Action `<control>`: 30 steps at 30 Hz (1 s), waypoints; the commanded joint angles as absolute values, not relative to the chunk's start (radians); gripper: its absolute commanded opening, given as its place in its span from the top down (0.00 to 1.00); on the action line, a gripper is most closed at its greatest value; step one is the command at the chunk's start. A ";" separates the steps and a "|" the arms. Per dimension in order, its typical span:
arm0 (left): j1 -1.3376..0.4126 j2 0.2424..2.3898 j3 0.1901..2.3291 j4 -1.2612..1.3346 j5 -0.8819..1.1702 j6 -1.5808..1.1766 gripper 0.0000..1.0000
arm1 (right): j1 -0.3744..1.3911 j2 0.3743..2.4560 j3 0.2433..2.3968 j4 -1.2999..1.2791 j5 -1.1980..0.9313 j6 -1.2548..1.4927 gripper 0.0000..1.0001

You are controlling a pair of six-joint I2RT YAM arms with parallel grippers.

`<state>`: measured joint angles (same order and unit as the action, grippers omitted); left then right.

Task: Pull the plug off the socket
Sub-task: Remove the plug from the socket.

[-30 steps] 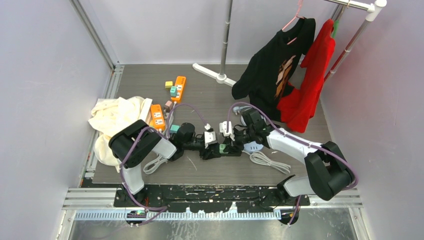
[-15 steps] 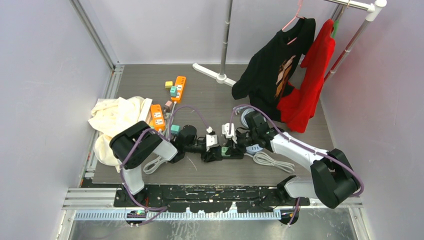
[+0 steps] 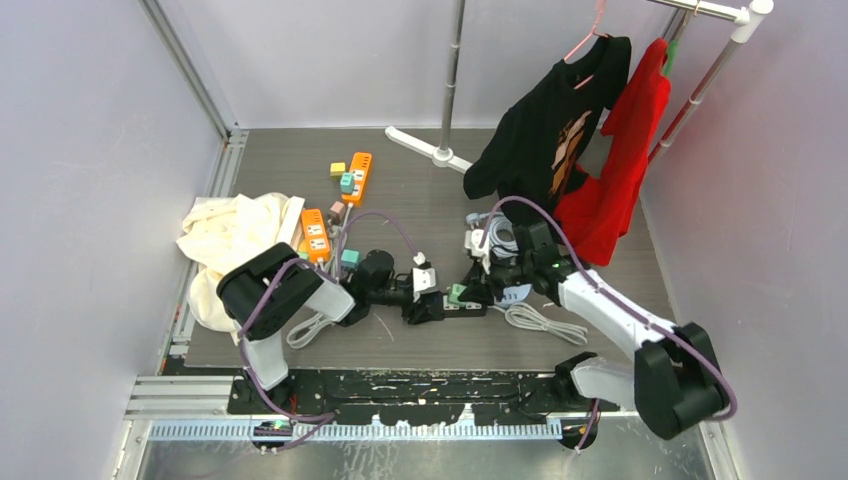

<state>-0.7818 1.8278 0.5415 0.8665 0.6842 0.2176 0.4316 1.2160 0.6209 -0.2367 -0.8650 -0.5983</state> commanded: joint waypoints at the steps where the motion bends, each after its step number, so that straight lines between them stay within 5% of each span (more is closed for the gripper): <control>1: -0.776 1.830 0.533 0.704 0.615 0.205 1.00 | 0.364 1.089 0.628 -0.204 -0.992 -0.488 0.99; 4: -0.776 1.813 0.561 0.659 0.601 0.158 0.95 | 0.277 1.059 0.607 -0.119 -0.990 -0.314 0.99; 11: -0.775 1.723 0.588 0.654 0.481 -0.040 0.29 | 0.153 0.973 0.559 -0.060 -1.009 0.000 0.99; 15: -0.774 1.637 0.612 0.618 0.503 -0.107 0.02 | 0.109 0.940 0.500 0.015 -1.009 0.158 0.99; 30: -0.641 1.327 0.734 0.370 0.429 -0.490 0.00 | 0.048 1.007 0.502 0.193 -0.961 0.541 0.99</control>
<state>-0.6895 1.4189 0.6926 0.4225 0.4679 -0.3645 0.0517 0.9962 0.4683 0.0814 -0.9733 0.3954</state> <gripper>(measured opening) 0.994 0.377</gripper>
